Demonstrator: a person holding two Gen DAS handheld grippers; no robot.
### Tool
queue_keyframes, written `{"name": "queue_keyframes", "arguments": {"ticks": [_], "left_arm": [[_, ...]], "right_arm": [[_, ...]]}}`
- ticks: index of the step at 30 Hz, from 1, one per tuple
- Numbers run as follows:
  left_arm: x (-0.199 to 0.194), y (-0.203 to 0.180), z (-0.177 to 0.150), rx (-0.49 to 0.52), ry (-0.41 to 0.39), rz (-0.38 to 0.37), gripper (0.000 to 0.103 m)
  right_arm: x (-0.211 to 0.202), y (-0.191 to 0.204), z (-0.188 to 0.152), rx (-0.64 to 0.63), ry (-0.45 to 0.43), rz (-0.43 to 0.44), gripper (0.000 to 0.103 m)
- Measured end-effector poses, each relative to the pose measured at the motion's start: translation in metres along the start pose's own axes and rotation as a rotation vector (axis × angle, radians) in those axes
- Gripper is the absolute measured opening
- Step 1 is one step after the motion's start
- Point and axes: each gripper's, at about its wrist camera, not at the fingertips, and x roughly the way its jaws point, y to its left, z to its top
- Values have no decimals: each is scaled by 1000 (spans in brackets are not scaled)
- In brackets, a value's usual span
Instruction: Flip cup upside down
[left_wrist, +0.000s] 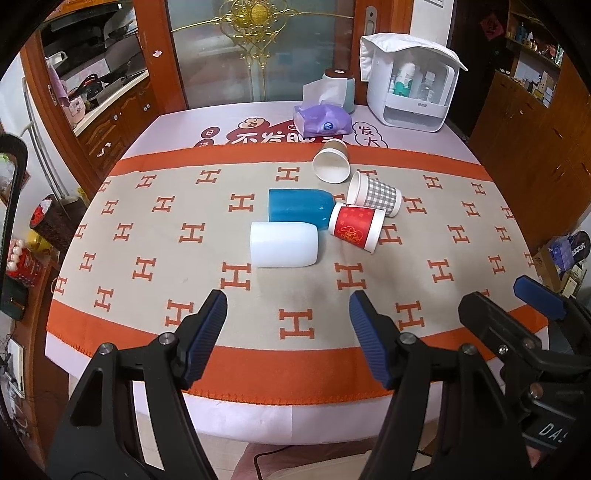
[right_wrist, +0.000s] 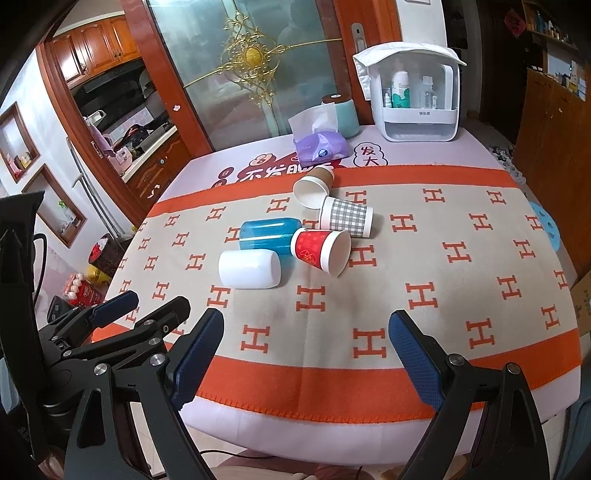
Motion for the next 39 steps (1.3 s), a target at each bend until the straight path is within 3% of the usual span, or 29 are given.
{"name": "queue_keyframes", "arguments": {"ticks": [26,39], "left_arm": [[-6,-3,-6,16,-7,14,66],[-2,8,15,78,-2,-56,66]], "right_arm": [[-5,3,-4,7,-13,2,92],[-13,16,7,47,-27,-56,92]]}}
